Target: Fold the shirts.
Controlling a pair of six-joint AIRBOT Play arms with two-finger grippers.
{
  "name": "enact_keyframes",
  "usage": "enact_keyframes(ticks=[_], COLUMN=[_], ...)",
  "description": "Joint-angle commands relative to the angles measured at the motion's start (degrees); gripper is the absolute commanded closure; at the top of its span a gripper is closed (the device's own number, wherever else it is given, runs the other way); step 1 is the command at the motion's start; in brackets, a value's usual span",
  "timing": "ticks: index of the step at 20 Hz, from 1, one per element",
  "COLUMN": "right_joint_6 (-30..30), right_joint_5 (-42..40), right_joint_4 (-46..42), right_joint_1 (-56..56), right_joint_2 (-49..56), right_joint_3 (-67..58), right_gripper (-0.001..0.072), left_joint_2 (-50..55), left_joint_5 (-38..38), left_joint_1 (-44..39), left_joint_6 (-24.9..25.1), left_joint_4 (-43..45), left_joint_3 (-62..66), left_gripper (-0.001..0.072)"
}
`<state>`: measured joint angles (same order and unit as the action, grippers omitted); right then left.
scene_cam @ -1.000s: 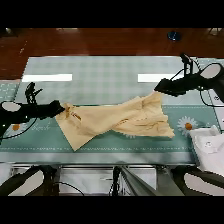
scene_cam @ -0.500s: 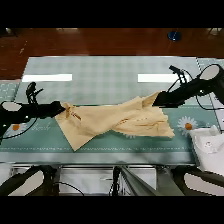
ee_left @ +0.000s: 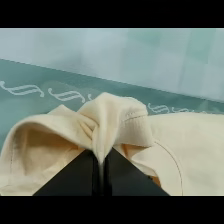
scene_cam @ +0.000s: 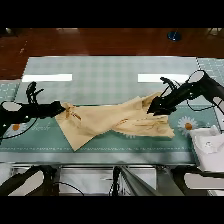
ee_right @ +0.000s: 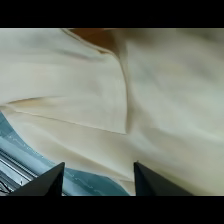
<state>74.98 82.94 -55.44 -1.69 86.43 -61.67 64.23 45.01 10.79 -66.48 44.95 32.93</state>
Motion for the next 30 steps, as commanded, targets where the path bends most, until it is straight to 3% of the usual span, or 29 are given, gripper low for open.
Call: enact_keyframes(ticks=[1, 13, 14, 20, 23, 24, 30], right_joint_6=[0.4, 0.8, 0.9, 2.8, 2.8, 3.0, 3.7], right_joint_5=[1.2, -12.9, -13.7, -15.3, -16.8, -16.7, -10.6], right_joint_4=[-0.8, 6.6, 7.2, 6.9, 7.3, 7.8, 8.6], right_joint_1=[0.0, 0.0, 0.1, 8.0, 11.9, 12.2, 7.9], right_joint_2=[1.4, 1.4, 1.4, 4.9, 5.7, 5.4, -6.9], right_joint_3=[0.0, 7.1, 7.1, 7.1, 7.0, 7.0, 6.0], right_gripper=[0.0204, 0.0207, 0.0236, 0.0246, 0.0598, 0.0678, 0.07], left_joint_2=[0.0, 0.0, 0.0, 0.0, 0.0, 0.0, 0.0], left_joint_5=[0.0, 0.0, 0.0, 0.0, 0.0, 0.0, 0.0], left_joint_1=[0.0, 0.0, 0.0, 0.0, 0.0, 0.0, 0.0], left_joint_6=[0.0, 0.0, 0.1, 0.1, 0.1, 0.1, 1.4], left_joint_4=[0.0, 0.0, 0.0, 0.0, 0.0, 0.0, 0.0], left_joint_3=[0.0, 0.0, 0.0, 0.0, 0.0, 0.0, 0.0], left_gripper=[0.0673, 0.0673, 0.0673, 0.0673, 0.0673, 0.0673, 0.0673])
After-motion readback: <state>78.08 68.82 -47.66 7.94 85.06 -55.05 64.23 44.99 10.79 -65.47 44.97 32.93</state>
